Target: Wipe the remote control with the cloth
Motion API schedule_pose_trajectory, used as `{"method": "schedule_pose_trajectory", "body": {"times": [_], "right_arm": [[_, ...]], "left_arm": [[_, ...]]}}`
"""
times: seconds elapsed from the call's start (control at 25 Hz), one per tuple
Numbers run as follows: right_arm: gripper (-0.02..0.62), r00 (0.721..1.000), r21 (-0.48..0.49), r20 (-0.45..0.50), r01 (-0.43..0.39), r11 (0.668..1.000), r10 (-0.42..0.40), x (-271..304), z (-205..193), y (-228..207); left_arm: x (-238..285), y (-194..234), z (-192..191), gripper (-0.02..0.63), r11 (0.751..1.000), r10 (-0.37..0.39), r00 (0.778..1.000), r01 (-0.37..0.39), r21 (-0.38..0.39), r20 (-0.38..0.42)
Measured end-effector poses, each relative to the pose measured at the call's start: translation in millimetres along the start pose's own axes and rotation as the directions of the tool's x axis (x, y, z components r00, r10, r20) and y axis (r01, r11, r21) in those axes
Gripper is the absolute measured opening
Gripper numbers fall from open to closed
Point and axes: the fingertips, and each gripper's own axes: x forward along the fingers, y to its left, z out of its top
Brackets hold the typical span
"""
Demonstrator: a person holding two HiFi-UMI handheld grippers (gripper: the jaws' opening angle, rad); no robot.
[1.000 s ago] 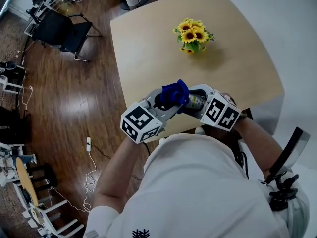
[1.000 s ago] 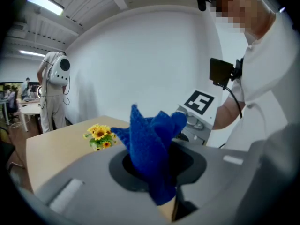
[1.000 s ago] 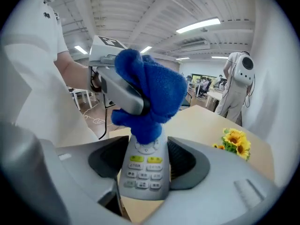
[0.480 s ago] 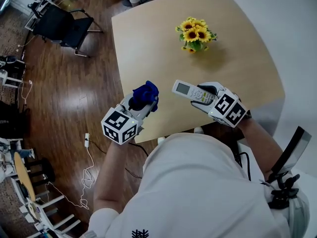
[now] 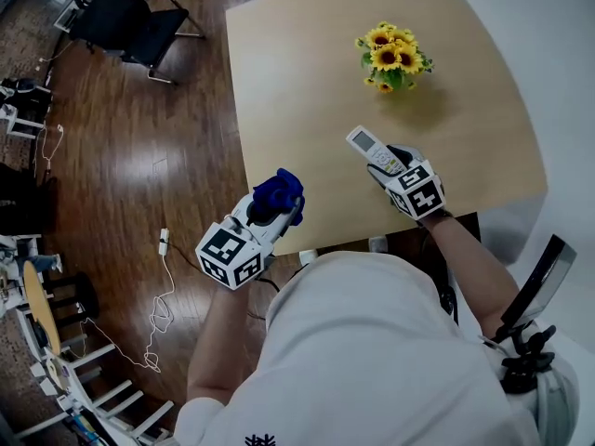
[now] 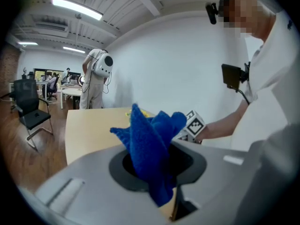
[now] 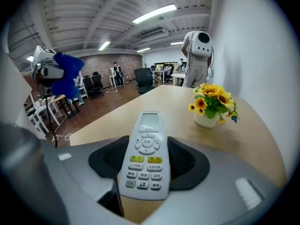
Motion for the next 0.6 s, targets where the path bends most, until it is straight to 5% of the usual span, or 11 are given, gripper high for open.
{"method": "schedule_pose_trajectory", "body": {"times": [0.6], "right_arm": [[0.259,0.976,0.093,-0.132,0.187,0.978,-0.174,85,-50,-20]], "left_arm": [[-52,-10,-28,0.107,0.998,0.011,1.000,-0.013,-0.067,-0.028]]}}
